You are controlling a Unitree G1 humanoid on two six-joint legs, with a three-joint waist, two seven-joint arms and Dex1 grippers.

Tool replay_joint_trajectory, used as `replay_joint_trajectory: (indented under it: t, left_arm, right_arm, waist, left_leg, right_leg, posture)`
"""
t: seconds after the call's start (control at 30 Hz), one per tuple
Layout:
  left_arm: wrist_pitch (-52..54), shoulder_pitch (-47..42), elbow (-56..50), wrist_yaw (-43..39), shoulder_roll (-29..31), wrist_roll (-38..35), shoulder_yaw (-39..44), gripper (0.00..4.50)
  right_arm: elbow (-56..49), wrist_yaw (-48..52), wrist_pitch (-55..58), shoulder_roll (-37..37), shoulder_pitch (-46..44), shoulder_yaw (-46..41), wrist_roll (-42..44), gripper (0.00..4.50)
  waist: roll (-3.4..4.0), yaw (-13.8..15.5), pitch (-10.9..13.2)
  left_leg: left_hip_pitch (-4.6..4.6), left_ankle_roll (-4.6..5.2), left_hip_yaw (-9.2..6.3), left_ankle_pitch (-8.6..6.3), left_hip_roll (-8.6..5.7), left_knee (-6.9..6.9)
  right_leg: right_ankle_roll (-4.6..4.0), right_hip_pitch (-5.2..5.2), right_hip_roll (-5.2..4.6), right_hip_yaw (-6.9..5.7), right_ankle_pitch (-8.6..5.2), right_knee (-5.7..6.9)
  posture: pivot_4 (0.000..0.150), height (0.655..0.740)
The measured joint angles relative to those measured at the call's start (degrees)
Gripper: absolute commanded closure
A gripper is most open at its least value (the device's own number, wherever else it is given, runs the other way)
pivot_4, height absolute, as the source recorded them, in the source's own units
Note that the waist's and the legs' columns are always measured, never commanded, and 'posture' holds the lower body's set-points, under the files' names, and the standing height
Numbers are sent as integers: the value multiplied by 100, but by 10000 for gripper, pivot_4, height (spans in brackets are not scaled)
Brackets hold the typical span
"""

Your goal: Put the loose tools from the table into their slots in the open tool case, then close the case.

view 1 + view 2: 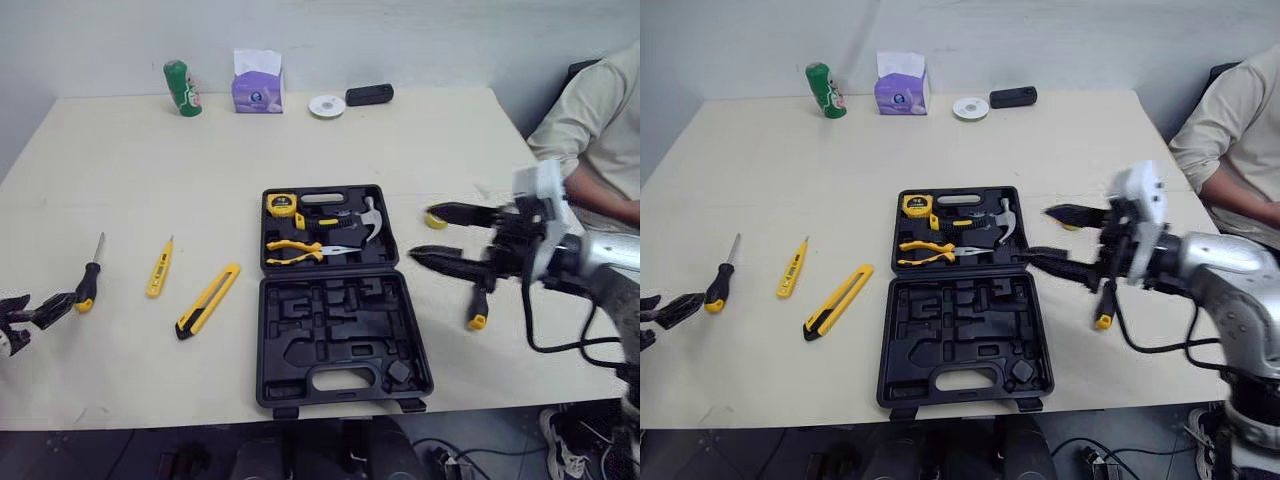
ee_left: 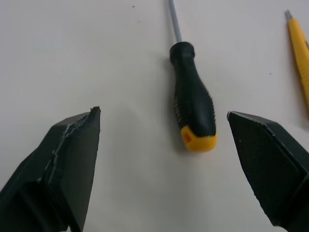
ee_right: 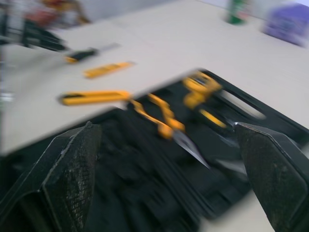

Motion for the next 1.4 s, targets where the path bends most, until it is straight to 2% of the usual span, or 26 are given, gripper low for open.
replay_joint_trajectory:
  t: [0.27, 0.53, 0.63, 0.83, 1.1, 1.2, 1.4]
  left_arm:
    - [289, -1134, 838, 337, 0, 288, -999, 567]
    - [130, -1649, 1245, 723, -120, 609, -1292, 567]
    - [123, -1645, 1177, 743, -161, 634, -1320, 8508]
    - [245, -1527, 873, 850, -270, 636, -1273, 34323]
    - [284, -1549, 731, 1042, -573, 538, -935, 34698]
    - [474, -1582, 298, 915, -621, 323, -932, 34698]
    - [546, -2017, -1126, -261, 260, 0, -1798, 34698]
  right_arm:
    - [183, 455, -175, 254, -744, 817, -49, 0]
    - [398, 576, -469, 488, -1007, 1119, -278, 0]
    - [399, 575, -491, 499, -1007, 1118, -304, 0]
    - [609, 517, -693, 582, -1008, 1117, -500, 0]
    - [686, 580, -776, 581, -1009, 1102, -517, 0]
    - [780, 602, -824, 541, -1008, 1099, -562, 0]
    - [685, 580, -814, 163, -590, 845, -558, 0]
  waist:
    - [-10, -11, -4]
    - [-10, -15, -4]
    - [-10, -12, -4]
    - [-10, 17, -5]
    - [-11, 33, -5]
    - [-27, 51, -1]
    - [-53, 115, 4]
  left_leg:
    - [-4, 7, 2, 4, -6, 2]
    - [3, 4, 6, 13, -7, 4]
    - [3, 5, 6, 14, -8, 4]
    - [2, 13, 6, 18, -17, 4]
    - [2, 13, 4, 20, -16, 4]
    - [-4, 13, -1, 20, -14, 4]
    - [-9, 14, -1, 19, -17, 4]
  right_leg:
    - [1, -1, 2, -5, 1, 22]
    - [1, -1, 1, -2, 1, 33]
    - [1, -1, -1, -1, 1, 40]
    - [1, 0, -9, 0, 1, 45]
    - [1, 0, -9, -1, 1, 43]
    - [1, -1, -8, -5, 1, 43]
    - [5, 1, -8, -5, 3, 22]
  posture:
    - [1500, 7316]
    - [1500, 7316]
    - [1500, 7316]
    - [1500, 7316]
    - [1500, 7316]
    - [1500, 7316]
    - [1500, 7316]
